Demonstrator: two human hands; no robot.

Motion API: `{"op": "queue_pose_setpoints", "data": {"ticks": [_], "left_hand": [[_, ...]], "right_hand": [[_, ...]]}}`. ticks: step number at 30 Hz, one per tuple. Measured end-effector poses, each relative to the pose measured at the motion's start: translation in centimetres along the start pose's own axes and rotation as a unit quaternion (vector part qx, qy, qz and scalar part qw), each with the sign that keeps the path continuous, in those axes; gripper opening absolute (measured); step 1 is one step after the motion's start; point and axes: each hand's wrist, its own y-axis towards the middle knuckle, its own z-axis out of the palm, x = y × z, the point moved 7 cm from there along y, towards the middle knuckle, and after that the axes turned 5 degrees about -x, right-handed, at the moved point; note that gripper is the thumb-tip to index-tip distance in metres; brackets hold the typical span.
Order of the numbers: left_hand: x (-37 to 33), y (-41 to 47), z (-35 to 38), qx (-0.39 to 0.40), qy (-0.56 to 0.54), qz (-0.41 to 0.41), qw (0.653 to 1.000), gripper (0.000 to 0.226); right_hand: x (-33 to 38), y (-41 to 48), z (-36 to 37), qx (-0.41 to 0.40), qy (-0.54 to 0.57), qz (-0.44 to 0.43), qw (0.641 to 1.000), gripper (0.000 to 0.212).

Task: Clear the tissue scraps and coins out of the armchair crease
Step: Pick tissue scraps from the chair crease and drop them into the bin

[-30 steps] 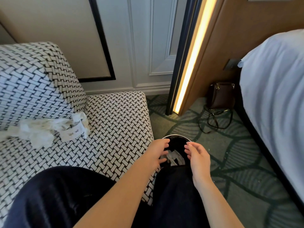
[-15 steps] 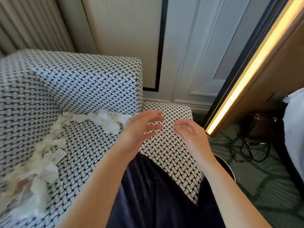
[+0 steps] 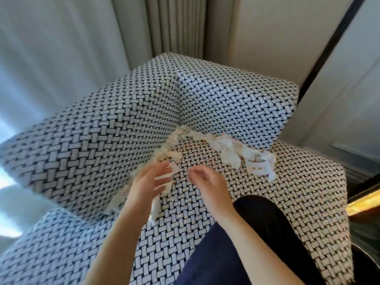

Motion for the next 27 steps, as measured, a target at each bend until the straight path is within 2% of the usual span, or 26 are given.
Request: {"op": "queue_pose_setpoints", "data": {"ticks": [2,5,8,10,13,15,17,20,22,27], "left_hand": [[2.3,0.3,-2.9,-0.073,-0.009,-0.034,0.997,0.027],[4.6,0.1,-5.4,-0.146,-0.001,-0.045,0.988,0.022],[5.8,0.1,-5.3,-0.147,0.037,-0.032,0.988,0.011],[6.9,0.2,-4.5,-0.136,0.082,-0.024,0.987,0.014],[8.6,0.1,-3.2,-0.120,0.141,-0.015,0.983,0.020],[9.3,-0.3,-2.6,-0.130,0.137,-0.028,0.982,0.019],[10.0,-0.6,-2.4,-0.151,0.081,-0.051,0.984,0.021],[11.1,-1.0,-2.3,-0.154,-0.037,-0.112,0.981,0.021],[11.7,-1.1,-2.5,-0.156,-0.078,-0.130,0.976,0.026],[11.5,-1.5,-2.7,-0.138,-0.154,-0.145,0.967,0.018]], "right_hand": [[-2.0,-0.1,2.6,0.021,-0.024,0.010,0.999,0.014],[-4.6,-0.2,5.7,0.094,-0.130,-0.015,0.987,0.018],[-5.6,-0.1,6.8,0.146,-0.214,-0.050,0.965,0.031],[-5.6,-0.5,7.2,0.185,-0.247,-0.073,0.948,0.041],[-6.2,-2.0,8.5,0.275,-0.331,-0.094,0.898,0.052],[-7.0,-2.8,9.0,0.316,-0.375,-0.085,0.867,0.060],[-7.5,-3.4,9.4,0.342,-0.380,-0.078,0.856,0.066],[-7.7,-3.6,9.5,0.352,-0.369,-0.085,0.856,0.070],[-7.5,-3.6,9.4,0.341,-0.365,-0.103,0.860,0.068],[-7.0,-2.8,8.7,0.273,-0.272,-0.082,0.919,0.051]]}}
